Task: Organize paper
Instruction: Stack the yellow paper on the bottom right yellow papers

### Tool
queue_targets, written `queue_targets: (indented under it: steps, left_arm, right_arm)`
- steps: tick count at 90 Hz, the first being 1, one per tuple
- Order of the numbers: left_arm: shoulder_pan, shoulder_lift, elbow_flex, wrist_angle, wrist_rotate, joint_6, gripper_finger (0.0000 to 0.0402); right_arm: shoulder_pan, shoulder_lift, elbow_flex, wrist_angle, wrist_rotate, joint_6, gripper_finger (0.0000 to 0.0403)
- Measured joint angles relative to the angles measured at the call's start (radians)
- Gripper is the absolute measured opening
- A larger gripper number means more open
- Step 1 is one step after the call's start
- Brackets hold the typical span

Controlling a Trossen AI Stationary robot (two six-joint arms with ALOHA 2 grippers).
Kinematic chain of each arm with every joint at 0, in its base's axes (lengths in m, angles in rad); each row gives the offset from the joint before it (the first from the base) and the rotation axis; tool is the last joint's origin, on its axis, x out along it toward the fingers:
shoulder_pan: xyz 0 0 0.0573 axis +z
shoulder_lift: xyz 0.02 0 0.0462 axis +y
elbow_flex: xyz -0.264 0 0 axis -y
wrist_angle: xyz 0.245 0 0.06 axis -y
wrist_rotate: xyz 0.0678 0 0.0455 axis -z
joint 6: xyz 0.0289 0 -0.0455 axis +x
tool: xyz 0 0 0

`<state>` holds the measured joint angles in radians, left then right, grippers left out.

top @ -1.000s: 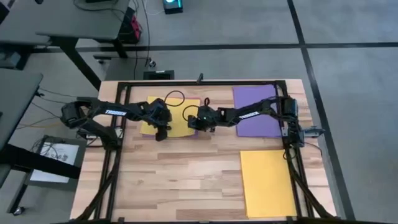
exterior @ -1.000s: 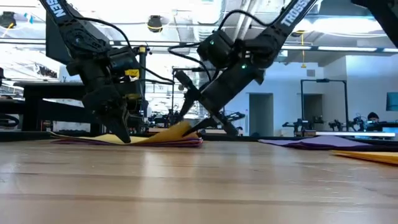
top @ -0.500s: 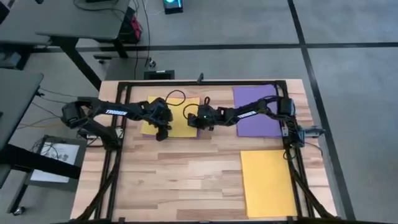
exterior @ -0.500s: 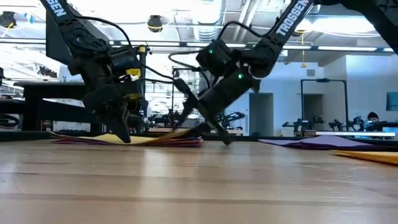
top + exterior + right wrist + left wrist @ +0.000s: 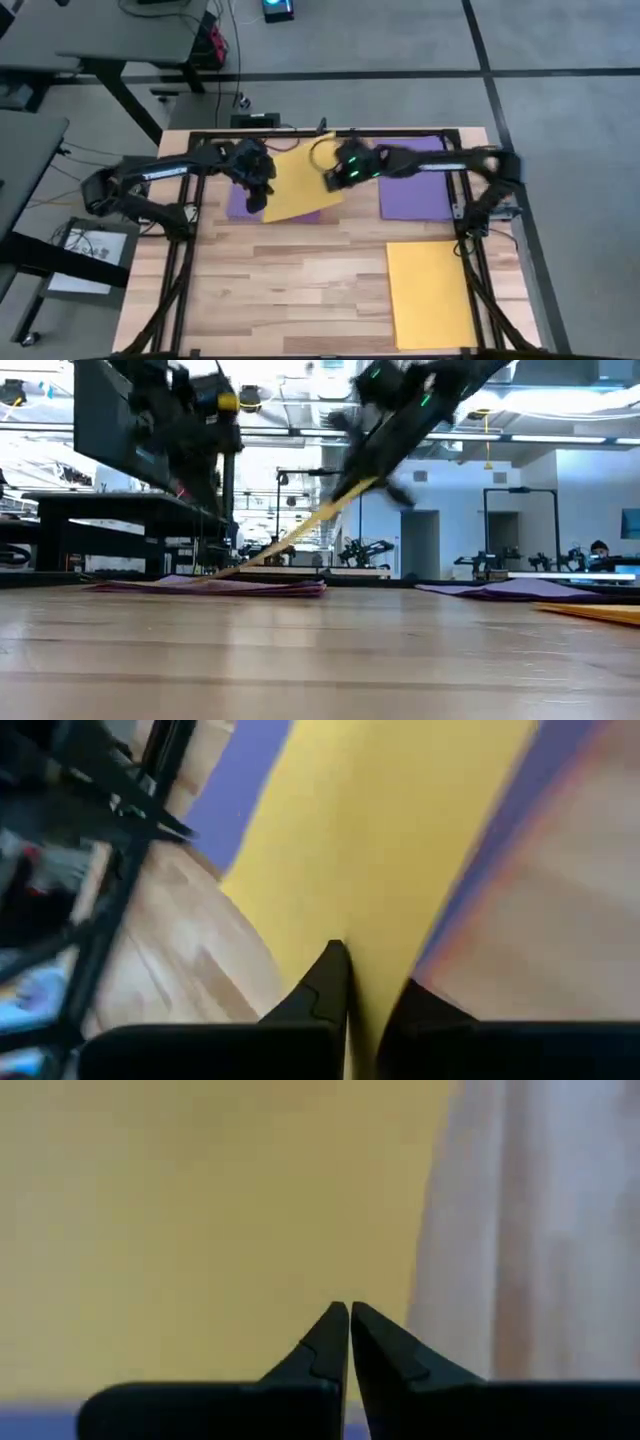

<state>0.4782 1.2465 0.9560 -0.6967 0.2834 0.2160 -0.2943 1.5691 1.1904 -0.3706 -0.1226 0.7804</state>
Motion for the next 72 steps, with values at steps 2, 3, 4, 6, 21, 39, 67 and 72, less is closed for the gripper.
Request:
queue_targets:
  steps: [2,3,4,6,21,39,67,72]
  left_arm:
    - [-0.001,-0.012,0.020,-0.015,0.000,-0.003,0.0001]
    - [-0.002,-0.019,0.030,-0.021,0.000,-0.006,0.0001]
    - [-0.002,-0.026,0.040,-0.027,0.000,-0.010,0.0001]
    - [-0.003,-0.037,0.059,-0.035,0.000,-0.016,0.0001]
    - [-0.019,-0.113,0.144,-0.054,0.000,-0.072,0.0001]
    - [-0.065,-0.169,0.157,-0.060,0.000,-0.214,0.0001]
    - [-0.172,-0.162,0.157,-0.045,-0.001,-0.402,0.0001]
    - [-0.188,-0.155,0.157,-0.038,-0.001,-0.405,0.0001]
  right_arm:
    - [-0.006,-0.043,0.000,-0.033,-0.008,-0.030,0.0000]
    - [-0.009,-0.065,0.000,-0.046,-0.014,-0.043,0.0000]
    - [-0.012,-0.087,0.000,-0.059,-0.024,-0.057,0.0000]
    - [-0.018,-0.130,0.000,-0.081,-0.051,-0.088,0.0000]
    - [0.025,-0.370,0.001,-0.333,-0.486,-0.274,0.0000]
    - [0.290,-0.524,0.000,-0.567,-0.762,-0.111,0.0000]
    - [0.641,-0.566,-0.065,-0.363,-0.686,0.060,0.0000]
    - [0.659,-0.568,-0.128,-0.308,-0.685,0.065,0.0000]
